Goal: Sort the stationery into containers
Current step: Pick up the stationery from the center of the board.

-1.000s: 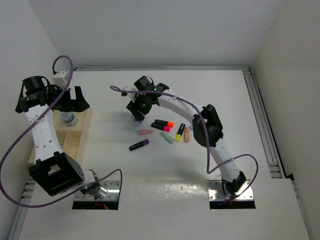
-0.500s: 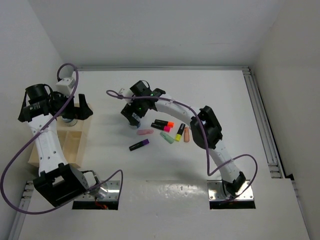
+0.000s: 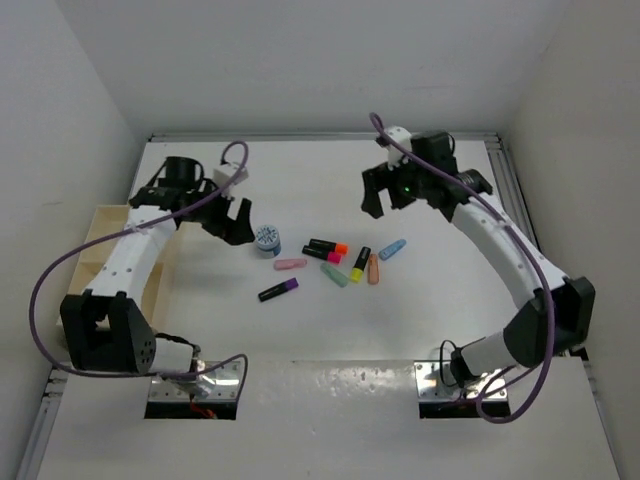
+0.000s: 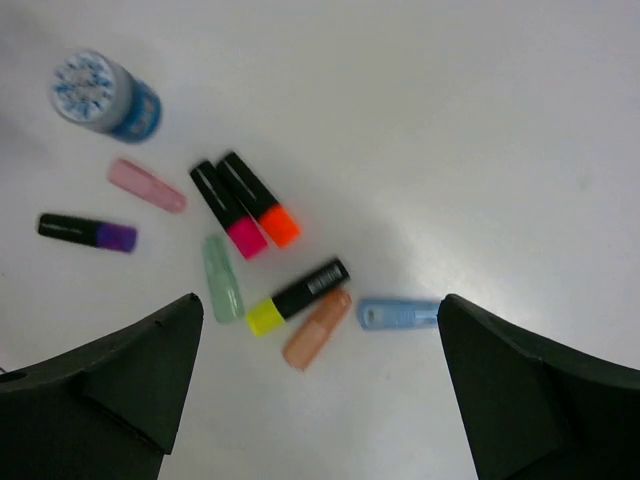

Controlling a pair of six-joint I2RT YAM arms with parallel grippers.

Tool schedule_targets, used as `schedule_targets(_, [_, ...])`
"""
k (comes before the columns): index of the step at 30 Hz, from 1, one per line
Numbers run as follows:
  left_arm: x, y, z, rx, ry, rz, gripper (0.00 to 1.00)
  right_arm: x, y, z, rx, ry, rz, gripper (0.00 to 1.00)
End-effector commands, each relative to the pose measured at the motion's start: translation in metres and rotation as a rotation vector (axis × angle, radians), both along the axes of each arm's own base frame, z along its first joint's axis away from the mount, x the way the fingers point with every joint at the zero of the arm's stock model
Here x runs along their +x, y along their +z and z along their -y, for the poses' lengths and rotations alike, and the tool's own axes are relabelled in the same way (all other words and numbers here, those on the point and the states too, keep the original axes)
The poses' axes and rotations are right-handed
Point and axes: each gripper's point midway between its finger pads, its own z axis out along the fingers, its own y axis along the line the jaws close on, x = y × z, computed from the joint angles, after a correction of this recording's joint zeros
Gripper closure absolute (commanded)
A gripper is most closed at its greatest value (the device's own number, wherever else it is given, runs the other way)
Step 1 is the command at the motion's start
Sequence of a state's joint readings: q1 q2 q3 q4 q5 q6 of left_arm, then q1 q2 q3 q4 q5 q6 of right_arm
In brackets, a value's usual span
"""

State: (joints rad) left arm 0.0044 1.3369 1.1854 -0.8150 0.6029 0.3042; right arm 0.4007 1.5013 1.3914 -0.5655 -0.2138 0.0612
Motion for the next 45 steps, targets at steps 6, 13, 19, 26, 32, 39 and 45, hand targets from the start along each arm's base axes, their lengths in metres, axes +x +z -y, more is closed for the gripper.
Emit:
schedule_targets(6, [0.050,-0.045,0.031,0.128,0.050,-0.059,0.03,-0.057,-0.048,0.090,0.015,-0.216,-0.155,0.01])
schedule_targets(13, [0.076,-0.071,0.060,0.256,0.040,-0.072,0.04,-0.076,-0.051,0.117,0.073,-0.308,-0.161,0.01])
schedule_targets(19, [0.083,-0.096,0.076,0.320,0.020,-0.113,0.04,-0.088,-0.054,0.126,0.076,-0.329,-0.171,0.01])
schedule_targets(26, [0.083,-0.110,0.060,0.407,0.060,-0.138,0.06,-0.087,-0.055,0.131,0.081,-0.346,-0.176,0.01])
schedule_targets(32, [0.078,-0.117,0.053,0.437,0.067,-0.159,0.09,-0.085,-0.058,0.127,0.094,-0.331,-0.189,0.02])
schedule_targets(39, [0.070,-0.125,0.047,0.431,0.047,-0.193,0.33,-0.078,-0.055,0.126,0.089,-0.313,-0.192,0.03])
schedule_targets(45, [0.067,-0.128,0.040,0.406,0.059,-0.213,0.42,-0.075,-0.055,0.126,0.085,-0.306,-0.196,0.03])
